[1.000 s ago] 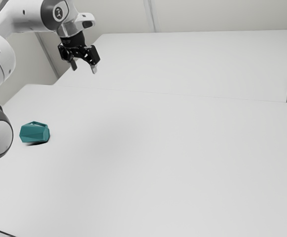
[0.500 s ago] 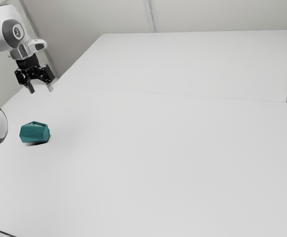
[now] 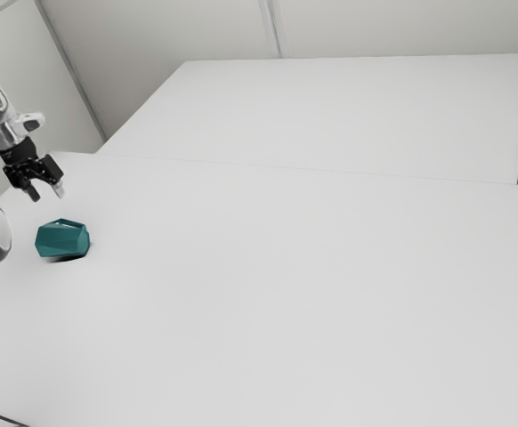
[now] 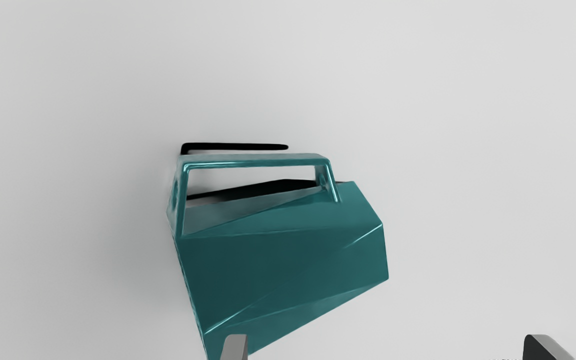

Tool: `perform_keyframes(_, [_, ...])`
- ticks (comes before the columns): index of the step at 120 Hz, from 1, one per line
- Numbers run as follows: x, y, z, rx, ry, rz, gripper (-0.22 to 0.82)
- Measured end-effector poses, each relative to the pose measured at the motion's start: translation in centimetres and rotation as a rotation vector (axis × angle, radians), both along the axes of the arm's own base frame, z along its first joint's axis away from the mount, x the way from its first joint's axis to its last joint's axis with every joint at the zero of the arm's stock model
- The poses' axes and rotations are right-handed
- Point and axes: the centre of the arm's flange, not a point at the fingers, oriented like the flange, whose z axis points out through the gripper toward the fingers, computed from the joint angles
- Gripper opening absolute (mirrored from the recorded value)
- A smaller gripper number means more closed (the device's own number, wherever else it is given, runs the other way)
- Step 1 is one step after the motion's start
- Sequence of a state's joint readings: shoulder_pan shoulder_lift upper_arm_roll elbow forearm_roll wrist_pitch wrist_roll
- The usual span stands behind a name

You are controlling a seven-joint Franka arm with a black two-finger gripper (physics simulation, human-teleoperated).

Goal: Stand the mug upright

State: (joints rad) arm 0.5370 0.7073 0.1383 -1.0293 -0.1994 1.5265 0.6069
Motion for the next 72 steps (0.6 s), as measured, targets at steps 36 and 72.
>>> perform_keyframes(36, [-2.5, 3.0, -2.3, -0.041, 0.037, -0.059, 0.60])
perform_keyframes(72, [-3.4, 5.6, -5.1, -0.070, 0.037, -0.099, 0.60])
